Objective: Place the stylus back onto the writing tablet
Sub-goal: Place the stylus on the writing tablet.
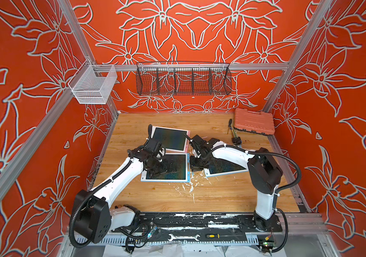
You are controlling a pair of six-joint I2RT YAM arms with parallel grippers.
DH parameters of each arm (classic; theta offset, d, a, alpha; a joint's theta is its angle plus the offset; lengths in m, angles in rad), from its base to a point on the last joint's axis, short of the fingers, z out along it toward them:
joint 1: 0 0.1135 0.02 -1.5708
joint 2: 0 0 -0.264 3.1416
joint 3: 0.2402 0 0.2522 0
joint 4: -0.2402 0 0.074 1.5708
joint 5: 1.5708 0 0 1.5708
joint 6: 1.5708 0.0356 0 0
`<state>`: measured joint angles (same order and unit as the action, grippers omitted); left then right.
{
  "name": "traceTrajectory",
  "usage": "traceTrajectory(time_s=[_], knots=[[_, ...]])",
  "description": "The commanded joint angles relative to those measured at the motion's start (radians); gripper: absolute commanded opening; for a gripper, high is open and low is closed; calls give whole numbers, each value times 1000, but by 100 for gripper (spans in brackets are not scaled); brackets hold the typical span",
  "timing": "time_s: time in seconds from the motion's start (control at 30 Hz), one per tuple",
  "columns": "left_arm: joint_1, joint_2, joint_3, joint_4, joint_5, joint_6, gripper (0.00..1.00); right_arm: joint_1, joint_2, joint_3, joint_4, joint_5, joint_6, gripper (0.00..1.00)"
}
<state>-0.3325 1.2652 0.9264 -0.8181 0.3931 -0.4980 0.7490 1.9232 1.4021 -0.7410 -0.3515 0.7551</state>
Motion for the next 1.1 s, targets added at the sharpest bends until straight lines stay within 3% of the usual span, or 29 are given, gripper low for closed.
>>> traceTrajectory(time_s=[0.0,1.07], knots=[[13,-18,-10,-16,0,2,100,16,36,42,-58,41,39,0],[62,-14,-33,-6,26,31,100,42,197,224,-168,58,18,0]])
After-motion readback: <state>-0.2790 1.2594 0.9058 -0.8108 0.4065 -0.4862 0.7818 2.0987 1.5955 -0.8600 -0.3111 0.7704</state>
